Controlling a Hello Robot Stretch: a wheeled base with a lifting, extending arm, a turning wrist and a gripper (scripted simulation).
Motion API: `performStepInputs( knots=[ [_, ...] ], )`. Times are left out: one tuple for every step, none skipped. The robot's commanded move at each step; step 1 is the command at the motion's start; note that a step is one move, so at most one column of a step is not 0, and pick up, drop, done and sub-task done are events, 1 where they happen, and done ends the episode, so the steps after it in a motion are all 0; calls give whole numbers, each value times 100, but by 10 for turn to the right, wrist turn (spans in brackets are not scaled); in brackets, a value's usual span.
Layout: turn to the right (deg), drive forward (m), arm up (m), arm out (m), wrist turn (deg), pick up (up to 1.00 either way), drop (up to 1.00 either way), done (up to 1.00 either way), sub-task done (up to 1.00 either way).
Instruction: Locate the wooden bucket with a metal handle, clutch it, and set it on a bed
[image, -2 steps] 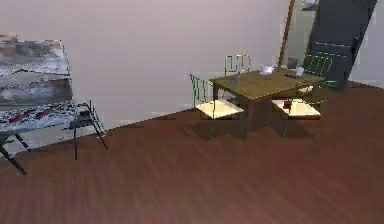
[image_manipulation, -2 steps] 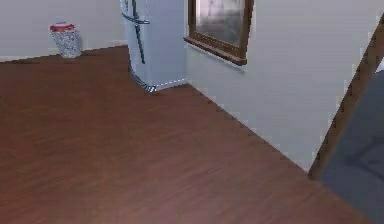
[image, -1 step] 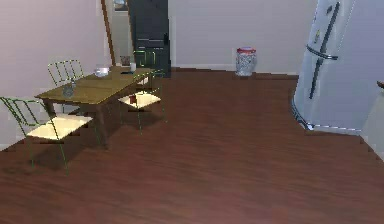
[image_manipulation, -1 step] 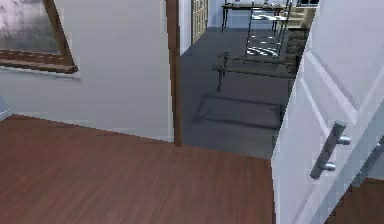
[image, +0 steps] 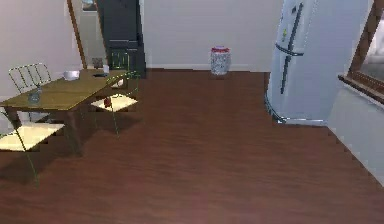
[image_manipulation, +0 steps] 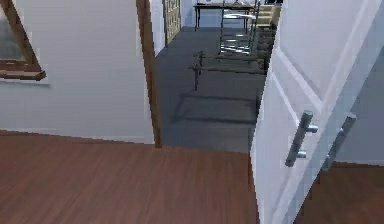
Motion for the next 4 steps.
performStepInputs(
  knots=[
    [0, 100, 0, 0, 0, 0, 0, 0, 0],
    [0, 100, 0, 0, 0, 0, 0, 0, 0],
    [0, 60, 0, 0, 0, 0, 0, 0, 0],
    [-270, 0, 0, 0, 0, 0, 0, 0, 0]
  ],
)
